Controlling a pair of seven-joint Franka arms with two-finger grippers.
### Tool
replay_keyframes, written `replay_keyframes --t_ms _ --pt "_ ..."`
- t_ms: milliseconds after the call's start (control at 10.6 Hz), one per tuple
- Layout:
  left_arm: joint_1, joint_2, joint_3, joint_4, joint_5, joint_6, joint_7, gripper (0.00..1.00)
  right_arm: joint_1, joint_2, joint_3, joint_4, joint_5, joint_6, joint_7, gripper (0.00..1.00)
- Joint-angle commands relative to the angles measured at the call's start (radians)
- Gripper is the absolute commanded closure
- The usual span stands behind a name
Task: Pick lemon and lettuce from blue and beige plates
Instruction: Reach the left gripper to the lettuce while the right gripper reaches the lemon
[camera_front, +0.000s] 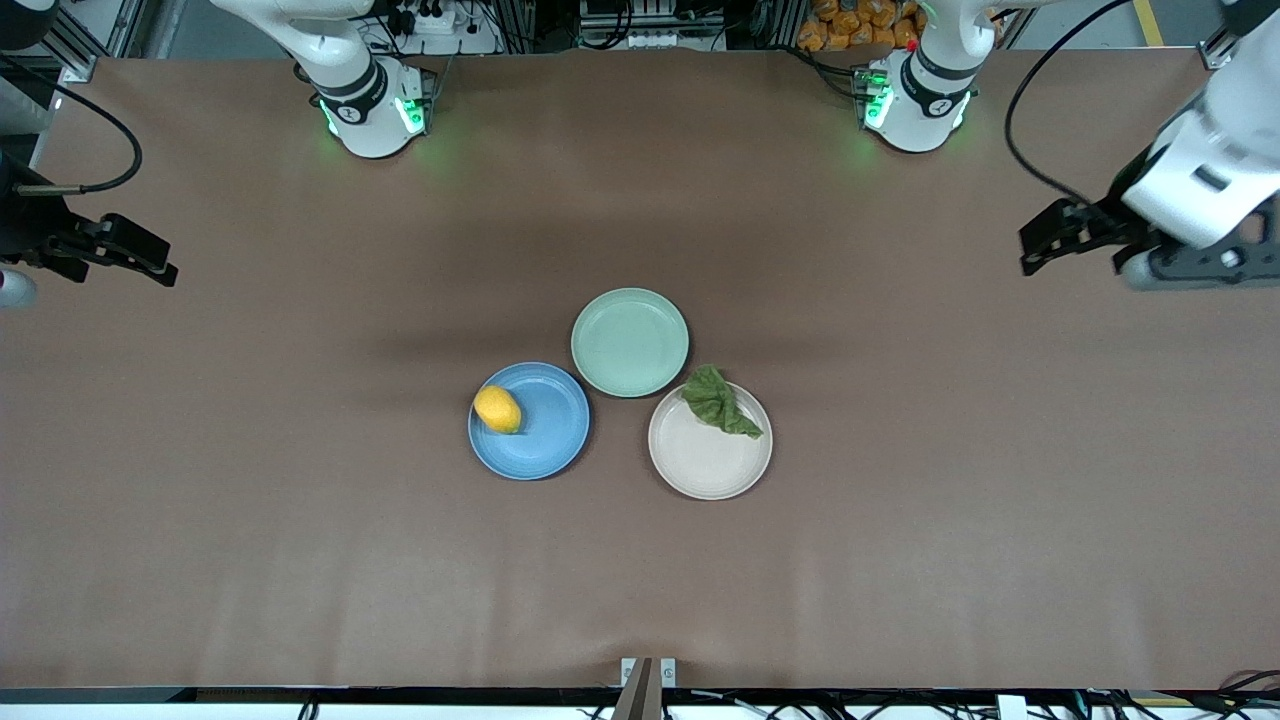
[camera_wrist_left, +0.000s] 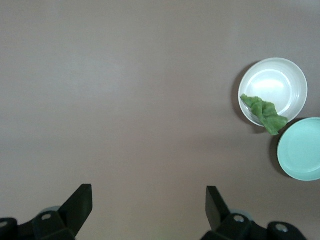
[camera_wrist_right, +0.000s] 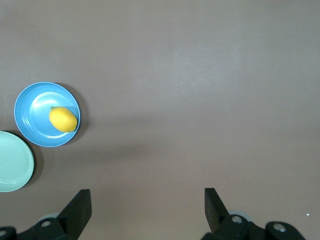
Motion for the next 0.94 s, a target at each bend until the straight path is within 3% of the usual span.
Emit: replay_keyframes --t_ms 0,471,659,848 --pt "-0.037 0.083 -0.005 0.012 -0.068 0.065 0.009 0.00 -0.001 0.001 0.002 0.008 0.000 -0.012 -0.008 0.00" --pt "-0.236 0.266 -0.003 0.014 -0.054 0.332 -0.339 0.00 0.061 0.110 0.004 0.012 -0.008 0.025 0.058 0.00" --pt "-0.299 0.344 -0.003 0.014 -0.033 0.455 -0.395 0.00 0.084 0.142 0.002 0.012 -0.017 0.027 0.084 0.00" --pt "-0.362 0.427 -0.002 0.014 -0.002 0.557 -0.441 0.00 0.108 0.176 0.006 0.012 0.027 0.056 0.100 0.00"
